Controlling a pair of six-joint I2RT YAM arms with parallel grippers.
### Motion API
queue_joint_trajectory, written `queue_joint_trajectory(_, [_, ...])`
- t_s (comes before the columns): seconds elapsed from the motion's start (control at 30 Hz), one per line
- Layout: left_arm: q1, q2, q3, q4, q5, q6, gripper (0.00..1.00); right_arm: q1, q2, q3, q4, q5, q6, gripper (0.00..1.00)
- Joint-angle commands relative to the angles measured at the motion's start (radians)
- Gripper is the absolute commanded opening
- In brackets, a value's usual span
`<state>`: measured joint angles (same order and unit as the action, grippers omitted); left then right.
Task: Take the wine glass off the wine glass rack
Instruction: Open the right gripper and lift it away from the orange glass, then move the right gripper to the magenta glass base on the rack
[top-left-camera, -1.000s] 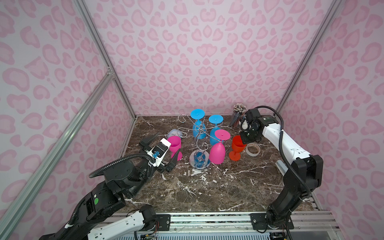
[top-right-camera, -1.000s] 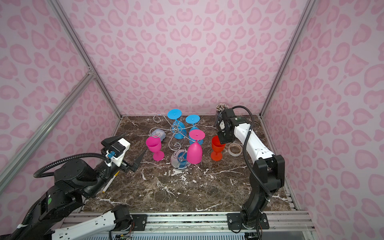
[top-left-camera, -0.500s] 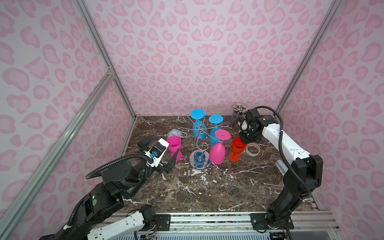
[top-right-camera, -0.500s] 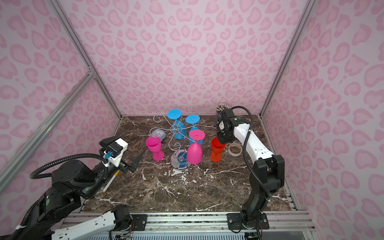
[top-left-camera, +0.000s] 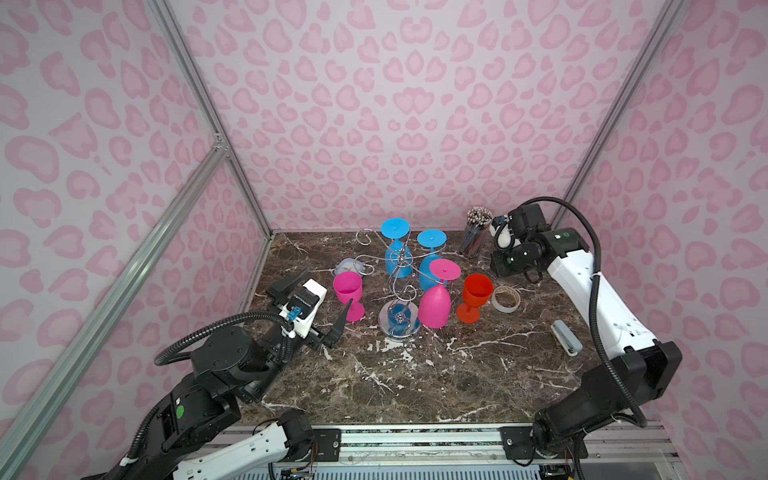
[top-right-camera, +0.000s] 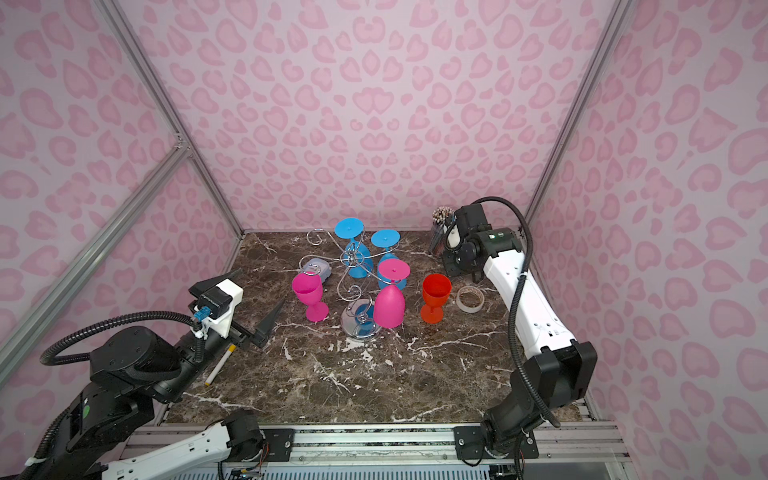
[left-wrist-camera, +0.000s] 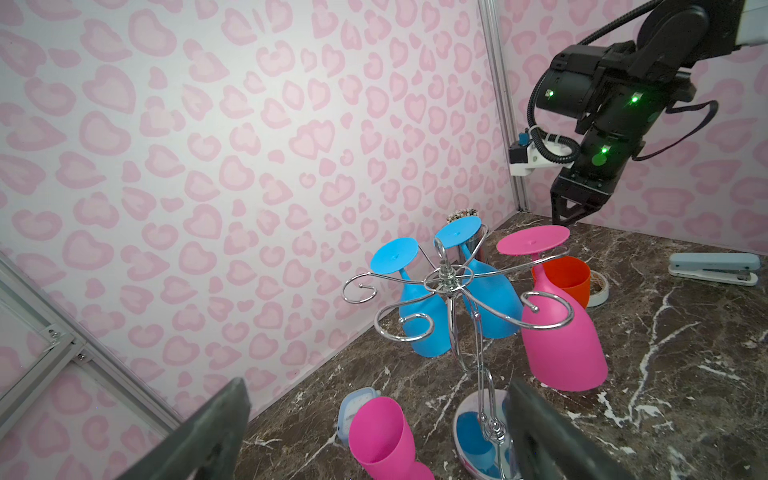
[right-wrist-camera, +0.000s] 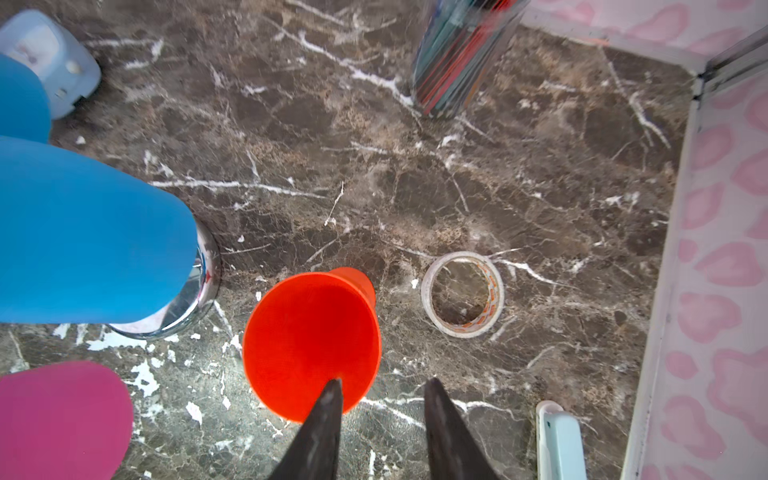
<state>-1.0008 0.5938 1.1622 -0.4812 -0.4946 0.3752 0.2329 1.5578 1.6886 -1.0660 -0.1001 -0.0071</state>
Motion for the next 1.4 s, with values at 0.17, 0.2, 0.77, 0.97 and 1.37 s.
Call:
queue_joint_trajectory(0.17, [0.001,-0.003,-0.012,0.024,-0.001,-0.031,0.97,-0.039,-0.126,0.001,0.104,-0.302,0.129,0.36])
queue_joint_trajectory(0.2, [0.001,-0.003,-0.014,0.024,-0.001,-0.034,0.97,-0.044,-0.138,-0.004,0.117,-0.349,0.149,0.36])
queue_joint_trajectory(0.77, [0.001,0.022,-0.024,0.031,0.034,-0.087,0.97,-0.076,-0.43,-0.54,0.907,-0.957,0.917,0.39])
queue_joint_trajectory(0.97, [0.001,0.059,-0.018,0.034,0.055,-0.1,0.97,-0.051,-0.433,-0.61,0.95,-0.965,0.986,0.39])
queue_joint_trajectory(1.37, [0.001,0.07,-0.015,0.034,0.067,-0.118,0.97,-0.035,-0.385,-0.649,0.983,-0.994,1.041,0.36])
